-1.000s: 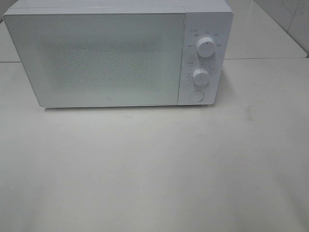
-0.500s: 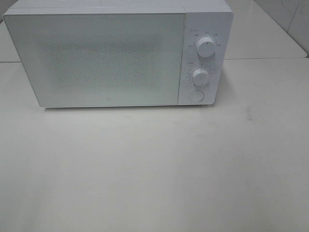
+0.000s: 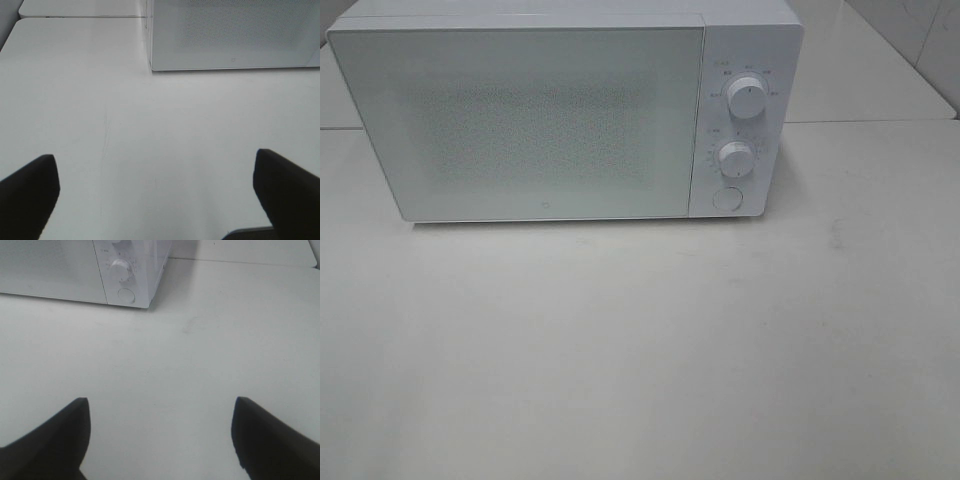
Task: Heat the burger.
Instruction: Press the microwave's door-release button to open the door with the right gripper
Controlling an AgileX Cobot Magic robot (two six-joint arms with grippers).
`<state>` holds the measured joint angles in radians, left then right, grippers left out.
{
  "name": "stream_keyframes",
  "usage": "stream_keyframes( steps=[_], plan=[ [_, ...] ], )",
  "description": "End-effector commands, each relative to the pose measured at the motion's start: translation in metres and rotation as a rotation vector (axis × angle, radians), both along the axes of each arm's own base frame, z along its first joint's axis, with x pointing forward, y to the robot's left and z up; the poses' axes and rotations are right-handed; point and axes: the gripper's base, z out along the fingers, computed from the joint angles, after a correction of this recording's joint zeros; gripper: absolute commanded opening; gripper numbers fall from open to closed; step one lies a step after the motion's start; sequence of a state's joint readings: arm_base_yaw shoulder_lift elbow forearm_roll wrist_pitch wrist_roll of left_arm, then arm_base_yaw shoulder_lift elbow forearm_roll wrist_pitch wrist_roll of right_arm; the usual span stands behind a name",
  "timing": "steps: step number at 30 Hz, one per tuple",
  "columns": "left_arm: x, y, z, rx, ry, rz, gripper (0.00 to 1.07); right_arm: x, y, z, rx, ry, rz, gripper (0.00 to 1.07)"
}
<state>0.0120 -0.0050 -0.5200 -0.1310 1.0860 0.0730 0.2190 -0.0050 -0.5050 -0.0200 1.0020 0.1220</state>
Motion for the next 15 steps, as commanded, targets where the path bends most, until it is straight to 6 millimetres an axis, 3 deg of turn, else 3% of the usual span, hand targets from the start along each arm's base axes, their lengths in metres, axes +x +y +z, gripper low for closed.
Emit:
stream_keyframes(
  steps=[1,15],
  plan=[
    [-0.0017,-0.0002,0.0004,-0.004,-0.026,-0.004,0.98,-0.0027,-0.0015,-0.0015,-0.005,-0.030,-0.010,0.76],
    [-0.0017,-0.0002,0.0004,-0.004,-0.026,-0.004,0.98,-0.0027,-0.0009,-0.0018,-0.011,-0.030,0.001,0.76]
  ],
)
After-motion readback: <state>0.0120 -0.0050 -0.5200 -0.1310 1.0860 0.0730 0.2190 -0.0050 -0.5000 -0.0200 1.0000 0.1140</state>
